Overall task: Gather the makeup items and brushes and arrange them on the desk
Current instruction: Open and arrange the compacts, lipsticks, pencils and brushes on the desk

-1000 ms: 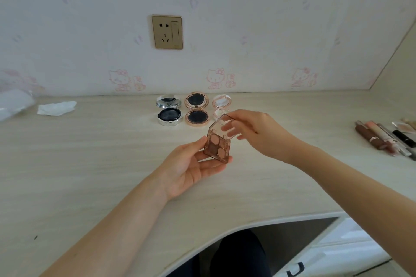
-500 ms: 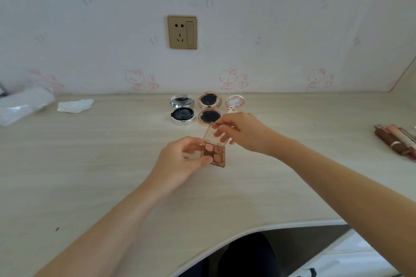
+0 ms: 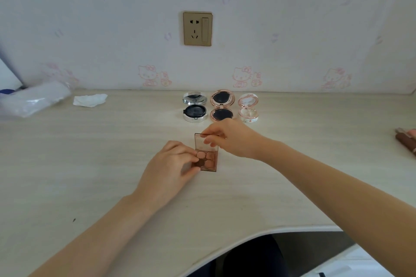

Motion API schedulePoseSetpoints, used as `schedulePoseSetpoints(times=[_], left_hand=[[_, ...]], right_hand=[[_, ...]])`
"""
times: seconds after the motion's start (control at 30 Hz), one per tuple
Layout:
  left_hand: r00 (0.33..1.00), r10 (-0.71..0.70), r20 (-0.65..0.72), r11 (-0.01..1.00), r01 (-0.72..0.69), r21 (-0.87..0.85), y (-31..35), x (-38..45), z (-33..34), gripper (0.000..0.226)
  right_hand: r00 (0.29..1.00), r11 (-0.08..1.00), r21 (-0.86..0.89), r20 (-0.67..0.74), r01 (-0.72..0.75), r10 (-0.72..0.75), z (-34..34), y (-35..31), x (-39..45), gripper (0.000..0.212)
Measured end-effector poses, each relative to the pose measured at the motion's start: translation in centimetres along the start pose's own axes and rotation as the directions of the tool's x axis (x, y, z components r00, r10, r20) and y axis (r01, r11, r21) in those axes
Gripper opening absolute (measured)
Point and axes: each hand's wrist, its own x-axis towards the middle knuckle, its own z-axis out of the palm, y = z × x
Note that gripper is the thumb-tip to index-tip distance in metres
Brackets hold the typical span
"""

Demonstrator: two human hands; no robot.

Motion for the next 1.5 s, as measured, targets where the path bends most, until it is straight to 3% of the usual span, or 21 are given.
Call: schedulePoseSetpoints(times=[0.47, 0.63, 0.9, 1.13, 1.5], left_hand=[[1.0, -0.002, -0.004, 1.0, 0.002, -0.015, 0.3, -0.2, 0.2, 0.019], [1.0, -0.021, -0.011, 0.998, 0.02, -0.052, 0.3, -0.4, 0.4, 0.017], [0.997, -0.072, -0.018, 0.993, 0.07, -0.091, 0.5, -0.8, 0.8, 0.019], [0.996, -0.089, -0.019, 0.991, 0.086, -0.107, 0.3, -0.6, 0.8, 0.02], [0.989, -0.144, 0.047, 0.988, 0.146, -0.053, -2.5, 2.9, 0.5, 0.023]], right_hand=[[0.987, 0.96, 0.234, 0.077, -0.156, 0.141, -0.4, 0.4, 0.9, 0.023], [0.989, 0.99, -0.018, -0.039, -0.141, 0.14, 0.2, 0.4, -0.8, 0.039], [0.977, 0.981, -0.128, -0.175, -0.148, 0.125, 4.0, 0.7, -6.4, 0.063], [0.973, 0.973, -0.217, -0.228, -0.077, 0.026, 5.2, 0.2, -6.5, 0.06], [0.972, 0.976, -0.176, -0.219, -0.131, 0.091, 4.7, 0.5, -1.7, 0.048]])
